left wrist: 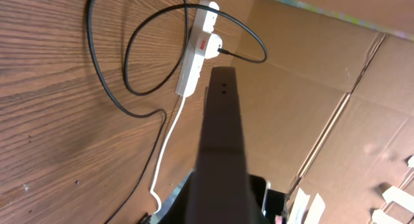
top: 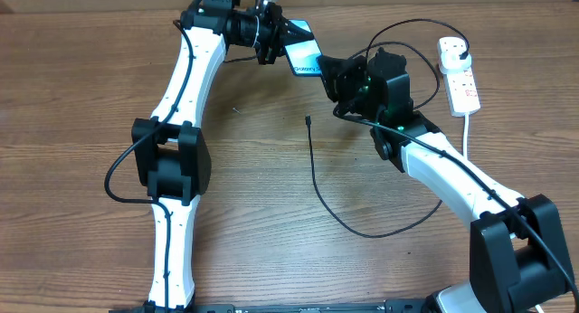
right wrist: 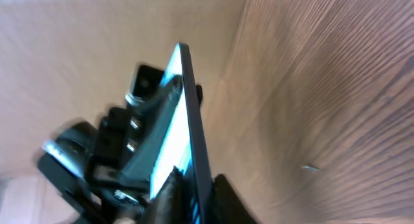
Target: Plug charger to phone and switch on socket
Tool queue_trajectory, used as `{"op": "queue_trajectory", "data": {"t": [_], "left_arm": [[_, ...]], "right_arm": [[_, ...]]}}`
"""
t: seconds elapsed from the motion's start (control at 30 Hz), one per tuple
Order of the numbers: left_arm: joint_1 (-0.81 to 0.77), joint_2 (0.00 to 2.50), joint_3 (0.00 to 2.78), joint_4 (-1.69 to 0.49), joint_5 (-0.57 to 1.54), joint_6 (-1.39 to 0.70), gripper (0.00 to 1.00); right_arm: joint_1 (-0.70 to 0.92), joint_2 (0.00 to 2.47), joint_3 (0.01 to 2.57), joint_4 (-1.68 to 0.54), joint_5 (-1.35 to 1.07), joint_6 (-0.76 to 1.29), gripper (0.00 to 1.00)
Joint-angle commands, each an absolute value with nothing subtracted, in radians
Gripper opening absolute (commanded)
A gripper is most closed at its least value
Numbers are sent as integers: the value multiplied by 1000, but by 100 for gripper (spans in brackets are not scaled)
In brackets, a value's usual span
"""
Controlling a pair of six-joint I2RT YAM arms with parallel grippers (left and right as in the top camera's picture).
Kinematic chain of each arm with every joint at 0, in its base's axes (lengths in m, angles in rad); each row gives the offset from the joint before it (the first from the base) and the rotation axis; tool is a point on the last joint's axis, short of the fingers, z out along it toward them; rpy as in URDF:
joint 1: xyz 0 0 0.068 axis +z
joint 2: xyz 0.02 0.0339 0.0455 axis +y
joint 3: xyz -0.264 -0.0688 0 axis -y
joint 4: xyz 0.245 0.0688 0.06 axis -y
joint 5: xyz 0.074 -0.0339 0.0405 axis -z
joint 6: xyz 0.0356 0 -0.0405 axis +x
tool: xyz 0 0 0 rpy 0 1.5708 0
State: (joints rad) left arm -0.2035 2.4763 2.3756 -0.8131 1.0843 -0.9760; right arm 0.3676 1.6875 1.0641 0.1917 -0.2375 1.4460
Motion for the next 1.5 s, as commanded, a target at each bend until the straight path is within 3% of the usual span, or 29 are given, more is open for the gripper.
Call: {"op": "queue_trajectory", "data": {"t": [0.0,0.1,0.17,0.43,0.63,1.03,1.47], "left_arm": [[-215,2477,2394,-778,1137,-981,4],[-192,2477,2394,-783,1147,-955,4],[-175,2477,2394,-801,1146,-934,4],[-96,2477,2394,-967,1146,-753,4],[-53,2477,2394,-1155,1145,-577,4],[-25,2477,2394,-1511,1146,-241,4],[84,2406,2394,-1665,1248,-56,4]], "right_arm": [[409,1679,1075,173,-321,1296,32],[397,1679,1075,172,-304,1247,52],[382,1679,1075,169,-303,1247,58],[317,1679,1075,117,-317,1128,70],[291,1679,1080,3,-346,969,71],[294,1679,1374,-598,-216,554,67],[349,1708,1423,-688,-170,439,62]]}}
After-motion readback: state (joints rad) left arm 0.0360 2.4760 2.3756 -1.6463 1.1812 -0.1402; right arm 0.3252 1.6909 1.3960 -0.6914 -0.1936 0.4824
